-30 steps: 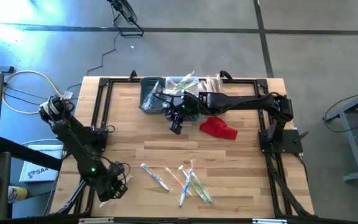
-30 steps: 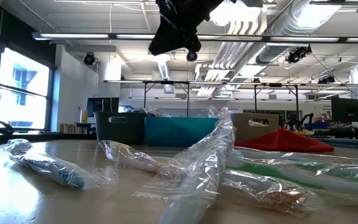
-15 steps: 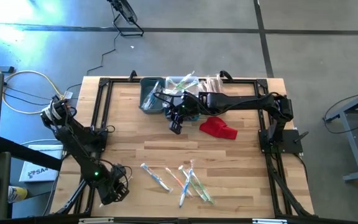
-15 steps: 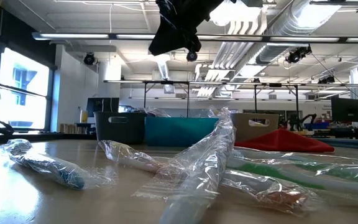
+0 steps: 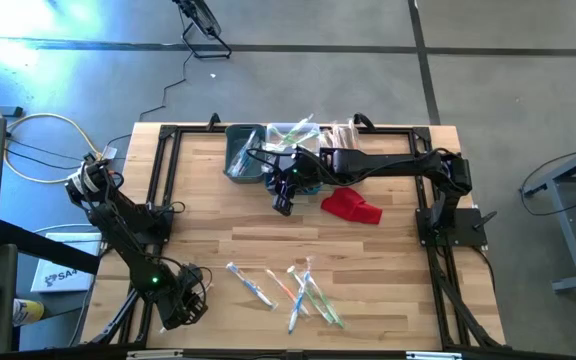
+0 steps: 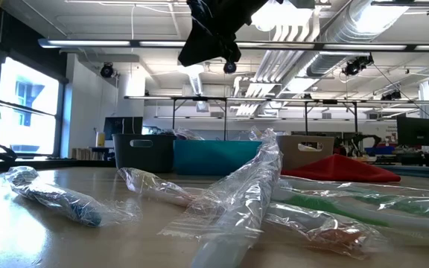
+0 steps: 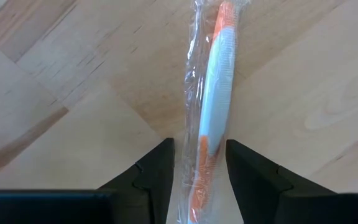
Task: Pick & Place Toothbrushes
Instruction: Put the left orange toothbrush into the white bin
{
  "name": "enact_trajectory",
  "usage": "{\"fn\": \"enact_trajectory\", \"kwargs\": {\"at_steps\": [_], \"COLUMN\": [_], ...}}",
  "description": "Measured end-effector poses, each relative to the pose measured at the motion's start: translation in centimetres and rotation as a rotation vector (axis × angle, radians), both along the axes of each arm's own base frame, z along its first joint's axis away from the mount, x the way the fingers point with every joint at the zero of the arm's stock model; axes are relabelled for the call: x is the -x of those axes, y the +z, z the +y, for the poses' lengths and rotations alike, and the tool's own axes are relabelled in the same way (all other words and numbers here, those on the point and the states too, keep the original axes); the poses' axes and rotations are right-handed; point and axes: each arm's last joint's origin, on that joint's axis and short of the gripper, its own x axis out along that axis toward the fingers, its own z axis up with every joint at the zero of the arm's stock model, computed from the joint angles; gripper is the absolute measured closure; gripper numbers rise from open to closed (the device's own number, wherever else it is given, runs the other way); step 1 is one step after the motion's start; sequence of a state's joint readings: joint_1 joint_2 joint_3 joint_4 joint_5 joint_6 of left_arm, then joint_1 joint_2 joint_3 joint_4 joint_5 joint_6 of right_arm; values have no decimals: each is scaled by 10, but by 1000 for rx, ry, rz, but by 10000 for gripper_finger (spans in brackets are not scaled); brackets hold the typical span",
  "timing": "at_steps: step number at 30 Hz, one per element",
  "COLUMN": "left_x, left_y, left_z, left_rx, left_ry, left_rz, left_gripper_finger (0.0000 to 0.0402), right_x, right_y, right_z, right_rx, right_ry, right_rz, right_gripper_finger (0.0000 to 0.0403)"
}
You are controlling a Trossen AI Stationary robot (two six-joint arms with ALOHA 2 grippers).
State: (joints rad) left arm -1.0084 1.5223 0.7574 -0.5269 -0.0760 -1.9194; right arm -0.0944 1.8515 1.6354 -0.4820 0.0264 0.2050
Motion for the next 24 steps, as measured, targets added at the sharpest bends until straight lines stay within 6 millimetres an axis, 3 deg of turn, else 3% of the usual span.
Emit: {"fn": "enact_trajectory", "kwargs": {"at_steps": [10, 24], "left_x": [0, 1], "left_y": [-1, -2], "left_z": [1, 2], "left_rx": [-10, -20], "left_ry": [-1, -3], "left_rz": [3, 7], "left_gripper_finger": [266, 365], "right_x": [0, 0], "right_y": [0, 0], "right_z": [0, 0], "right_rx": [1, 21], "right_ry": [-1, 16], "right_rz": [0, 3], "right_gripper_finger": [337, 337]}}
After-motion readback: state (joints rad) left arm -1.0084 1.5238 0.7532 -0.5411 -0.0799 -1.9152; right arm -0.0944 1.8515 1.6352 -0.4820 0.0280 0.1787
